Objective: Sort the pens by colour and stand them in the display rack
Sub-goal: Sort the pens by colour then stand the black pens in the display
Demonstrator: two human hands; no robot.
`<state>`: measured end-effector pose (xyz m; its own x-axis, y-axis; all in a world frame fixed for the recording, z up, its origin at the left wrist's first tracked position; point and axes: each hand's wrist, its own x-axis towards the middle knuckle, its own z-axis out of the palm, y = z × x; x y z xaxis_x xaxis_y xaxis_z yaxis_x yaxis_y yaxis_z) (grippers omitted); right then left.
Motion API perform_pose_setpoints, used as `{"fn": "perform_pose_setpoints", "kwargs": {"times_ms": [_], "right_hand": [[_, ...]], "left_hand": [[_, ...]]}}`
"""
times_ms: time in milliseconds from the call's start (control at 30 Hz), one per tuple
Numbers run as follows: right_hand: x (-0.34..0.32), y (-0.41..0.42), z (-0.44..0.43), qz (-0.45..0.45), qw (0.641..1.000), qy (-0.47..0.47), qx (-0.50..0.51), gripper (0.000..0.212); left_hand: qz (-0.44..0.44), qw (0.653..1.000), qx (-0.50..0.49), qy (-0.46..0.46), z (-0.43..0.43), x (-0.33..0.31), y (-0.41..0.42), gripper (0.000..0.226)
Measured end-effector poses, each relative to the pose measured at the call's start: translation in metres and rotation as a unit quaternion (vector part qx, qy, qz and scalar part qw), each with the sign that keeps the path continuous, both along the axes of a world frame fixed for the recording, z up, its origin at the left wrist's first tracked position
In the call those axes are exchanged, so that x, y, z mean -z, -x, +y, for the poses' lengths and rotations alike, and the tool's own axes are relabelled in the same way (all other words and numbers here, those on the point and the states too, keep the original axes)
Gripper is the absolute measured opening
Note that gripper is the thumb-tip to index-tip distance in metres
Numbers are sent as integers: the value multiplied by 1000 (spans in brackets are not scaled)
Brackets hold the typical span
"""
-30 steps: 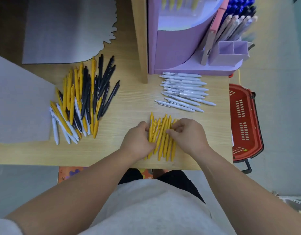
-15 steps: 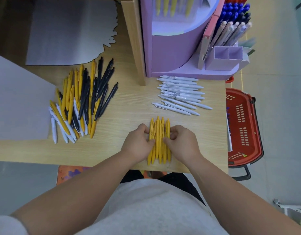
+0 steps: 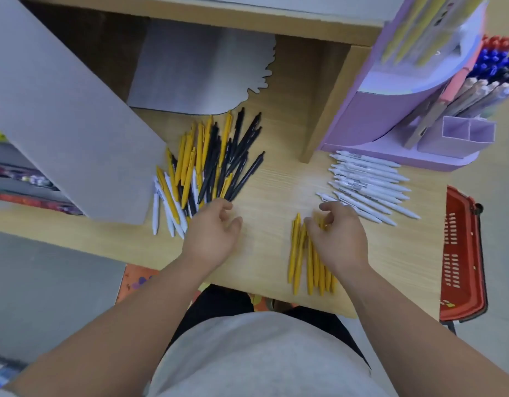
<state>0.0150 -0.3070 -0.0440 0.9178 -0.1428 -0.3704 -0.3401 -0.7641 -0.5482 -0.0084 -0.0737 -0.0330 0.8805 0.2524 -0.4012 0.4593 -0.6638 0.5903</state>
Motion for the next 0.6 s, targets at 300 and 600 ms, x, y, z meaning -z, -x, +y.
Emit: {"fn": "perform_pose_setpoints", "kwargs": {"times_ms": [300,600], "right_hand": [[-9,-61,139,2,974,-109,-197,40],[16,-101,207,16,916,-49,-398,52]], "left_hand": [[-53,987,-99,-115,103,-10,-34,47],[1,994,-96,-53,105,20,8,34]]}}
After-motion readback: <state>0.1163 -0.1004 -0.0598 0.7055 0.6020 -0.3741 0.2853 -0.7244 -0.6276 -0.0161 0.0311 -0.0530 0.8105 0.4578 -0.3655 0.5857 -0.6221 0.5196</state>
